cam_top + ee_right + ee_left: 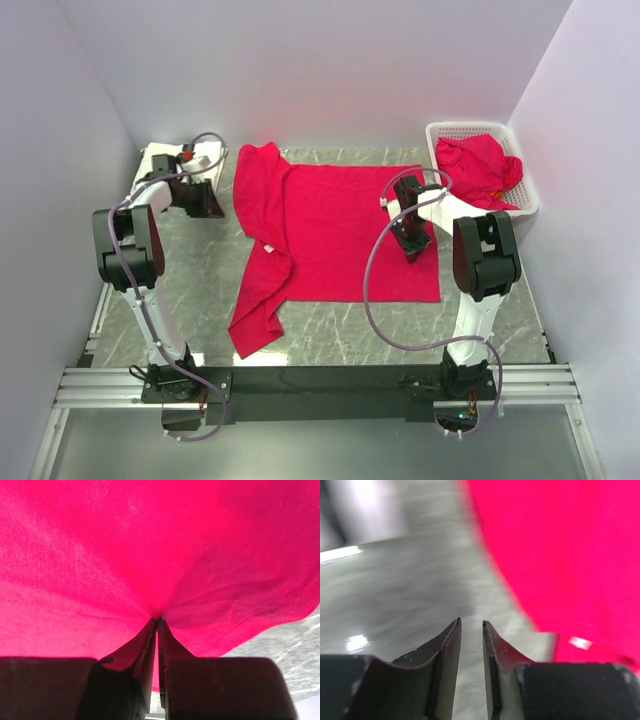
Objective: Fold and stack the t-shirts
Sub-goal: Flatten the tshirt out
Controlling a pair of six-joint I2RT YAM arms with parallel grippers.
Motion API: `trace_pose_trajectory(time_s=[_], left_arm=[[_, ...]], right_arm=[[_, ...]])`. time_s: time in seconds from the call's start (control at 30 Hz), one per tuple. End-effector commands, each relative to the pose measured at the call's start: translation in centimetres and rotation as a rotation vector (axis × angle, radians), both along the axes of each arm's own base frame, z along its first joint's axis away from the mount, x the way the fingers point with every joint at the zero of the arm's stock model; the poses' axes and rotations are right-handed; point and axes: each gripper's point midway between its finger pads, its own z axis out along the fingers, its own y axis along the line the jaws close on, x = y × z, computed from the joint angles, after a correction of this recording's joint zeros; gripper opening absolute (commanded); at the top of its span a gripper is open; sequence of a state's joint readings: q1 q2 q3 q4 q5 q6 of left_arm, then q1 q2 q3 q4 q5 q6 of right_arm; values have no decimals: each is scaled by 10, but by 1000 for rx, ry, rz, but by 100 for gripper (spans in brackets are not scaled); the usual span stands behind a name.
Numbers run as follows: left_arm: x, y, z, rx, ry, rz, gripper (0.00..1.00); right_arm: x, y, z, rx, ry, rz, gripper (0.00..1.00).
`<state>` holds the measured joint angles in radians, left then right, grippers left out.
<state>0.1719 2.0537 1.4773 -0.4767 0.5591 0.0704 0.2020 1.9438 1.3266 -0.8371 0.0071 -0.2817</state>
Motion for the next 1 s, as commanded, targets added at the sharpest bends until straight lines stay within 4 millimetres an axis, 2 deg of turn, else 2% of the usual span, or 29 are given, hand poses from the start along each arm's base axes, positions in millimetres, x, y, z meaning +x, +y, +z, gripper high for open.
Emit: trace_pose_trajectory(time_s=[0.0, 0.03, 0.13, 0.23, 0.33, 0.4, 0.47, 0.6, 0.67, 0.7, 0.77, 0.8, 0.83, 0.93, 0.97], left_arm=[[-1, -63, 45, -156, -98, -128, 31], [0, -76, 43, -195, -70, -105, 30], [4, -94, 37, -239, -46, -107, 30], [7, -105, 23, -285, 12, -79, 30], [3, -105, -7, -276, 102, -53, 29], [-2, -96, -23, -227, 159, -25, 27], [-4, -76, -38, -143, 180, 11, 27], [-7, -34, -47, -28, 192, 69, 26], [-2, -10, -49, 18, 193, 88, 26], [9, 2, -44, 58, 172, 103, 26], [10, 22, -52, 118, 181, 85, 27], [21, 31, -46, 152, 151, 85, 27], [22, 43, -51, 211, 152, 74, 28], [41, 55, -38, 273, 84, 38, 35], [45, 54, -32, 269, 66, 19, 40]], right_arm=[[6, -2, 4, -4, -4, 2, 11], [6, -3, 4, -6, -4, 4, 11], [7, -4, 4, -9, -9, -1, 11], [9, -5, 3, -17, -11, -1, 11], [10, -8, 2, -33, -14, 1, 10], [10, -12, 1, -51, -14, 1, 10], [9, -15, 1, -55, -11, -3, 10], [10, -19, 2, -63, -13, -2, 10], [10, -21, 2, -67, -12, -2, 10], [10, -20, 2, -66, -11, -1, 10], [10, -21, 2, -65, -12, -2, 9], [10, -20, 2, -64, -10, 1, 9], [11, -20, 3, -61, -13, 0, 9], [12, -15, 8, -36, -15, 2, 9], [13, -9, 11, -6, -16, 6, 9]])
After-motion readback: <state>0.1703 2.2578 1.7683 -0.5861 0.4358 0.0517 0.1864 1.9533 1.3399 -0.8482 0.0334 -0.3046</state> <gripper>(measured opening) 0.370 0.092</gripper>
